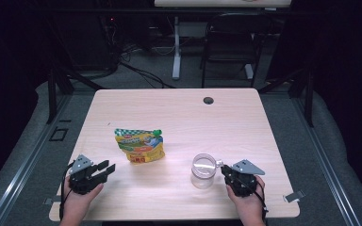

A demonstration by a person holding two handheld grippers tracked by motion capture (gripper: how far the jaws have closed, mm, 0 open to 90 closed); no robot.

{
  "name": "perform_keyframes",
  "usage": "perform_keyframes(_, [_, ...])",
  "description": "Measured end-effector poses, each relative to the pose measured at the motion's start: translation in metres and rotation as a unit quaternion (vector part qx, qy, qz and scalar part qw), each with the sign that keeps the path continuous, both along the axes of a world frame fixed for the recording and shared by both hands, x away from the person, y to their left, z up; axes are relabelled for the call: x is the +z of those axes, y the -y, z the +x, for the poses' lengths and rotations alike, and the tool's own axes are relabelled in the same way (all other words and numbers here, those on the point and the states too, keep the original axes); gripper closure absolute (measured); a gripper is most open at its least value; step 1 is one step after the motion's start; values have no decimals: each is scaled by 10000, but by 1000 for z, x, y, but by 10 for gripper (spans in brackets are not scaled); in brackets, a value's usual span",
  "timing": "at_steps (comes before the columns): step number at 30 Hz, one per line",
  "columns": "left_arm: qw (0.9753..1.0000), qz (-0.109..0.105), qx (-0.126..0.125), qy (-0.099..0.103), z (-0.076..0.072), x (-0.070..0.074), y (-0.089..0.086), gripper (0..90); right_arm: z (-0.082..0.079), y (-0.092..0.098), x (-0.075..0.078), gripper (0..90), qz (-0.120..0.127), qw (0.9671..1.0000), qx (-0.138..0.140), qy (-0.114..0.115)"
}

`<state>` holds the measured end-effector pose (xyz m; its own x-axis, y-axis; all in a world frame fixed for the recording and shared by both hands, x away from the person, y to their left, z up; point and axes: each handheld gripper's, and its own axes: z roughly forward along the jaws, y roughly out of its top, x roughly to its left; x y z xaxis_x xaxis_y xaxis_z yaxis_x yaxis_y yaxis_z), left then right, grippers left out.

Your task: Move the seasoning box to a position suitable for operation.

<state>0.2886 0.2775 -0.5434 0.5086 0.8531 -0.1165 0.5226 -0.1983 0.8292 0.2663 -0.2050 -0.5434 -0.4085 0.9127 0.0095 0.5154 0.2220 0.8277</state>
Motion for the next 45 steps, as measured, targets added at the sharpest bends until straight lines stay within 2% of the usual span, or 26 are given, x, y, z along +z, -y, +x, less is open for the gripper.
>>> perform_keyframes(2, [10000, 24, -21, -27, 0, 1, 0, 628, -6, -1, 1, 823, 41, 9999, 80, -63])
perform_keyframes(3, [10000, -14, -18, 6, 0, 2, 1, 625, -12, -3, 2, 817, 35, 9997, 203, -87])
perform_keyframes(6, [10000, -24, -33, 29, 0, 2, 1, 624, -17, -5, 2, 809, 8, 9995, 308, -73])
perform_keyframes(7, [10000, -24, -32, 30, -1, 3, 2, 622, -21, -5, 3, 801, 58, 9989, 448, -96])
perform_keyframes(11, [10000, -1, -71, -23, -1, 3, 3, 622, -26, -4, 7, 778, 181, 9986, 492, -62])
perform_keyframes(12, [10000, -3, -83, -28, -2, 3, 4, 622, -27, -4, 9, 760, 300, 9982, 517, -54])
perform_keyframes(13, [9999, 15, -110, -31, -2, 4, 5, 618, -32, -2, 13, 740, 370, 9980, 502, 65])
perform_keyframes(15, [10000, -16, -90, -10, -2, 3, 6, 616, -35, 0, 17, 734, 434, 9977, 508, 96])
perform_keyframes(19, [10000, -10, -67, -13, -4, 4, 7, 616, -35, 2, 22, 715, 478, 9976, 467, 191])
perform_keyframes(21, [10000, -41, -85, -12, -4, 5, 8, 614, -33, 4, 26, 691, 464, 9980, 326, 292])
perform_keyframes(22, [9999, 6, -113, -49, -5, 6, 8, 614, -31, 6, 28, 691, 487, 9981, 289, 257])
perform_keyframes(23, [9999, -41, -121, -23, -5, 5, 10, 614, -25, 8, 32, 687, 505, 9984, 164, 188])
perform_keyframes(24, [9999, -41, -121, -23, -5, 5, 10, 613, -25, 8, 32, 687, 505, 9984, 164, 188])
perform_keyframes(26, [9998, -9, -187, -66, -5, 5, 12, 609, -15, 9, 37, 714, 632, 9979, 93, 139])
perform_keyframes(29, [9997, -33, -239, -48, -5, 5, 14, 609, -8, 8, 43, 716, 614, 9980, -10, 128])
perform_keyframes(31, [9997, -24, -240, -52, -6, 5, 14, 608, -7, 8, 45, 711, 634, 9980, -35, 65])
perform_keyframes(32, [9997, -32, -238, -55, -6, 5, 15, 607, -4, 5, 48, 712, 743, 9972, -50, -27])
perform_keyframes(40, [9995, -46, -304, -28, -8, 5, 18, 617, -12, -2, 51, 741, 904, 9959, 7, -6])
perform_keyframes(44, [9994, -4, -328, -56, -8, 5, 20, 637, -13, -6, 50, 770, 889, 9960, 84, -74])
perform_keyframes(45, [9994, -8, -335, -66, -8, 5, 21, 645, -12, -8, 49, 773, 824, 9965, 86, -81])
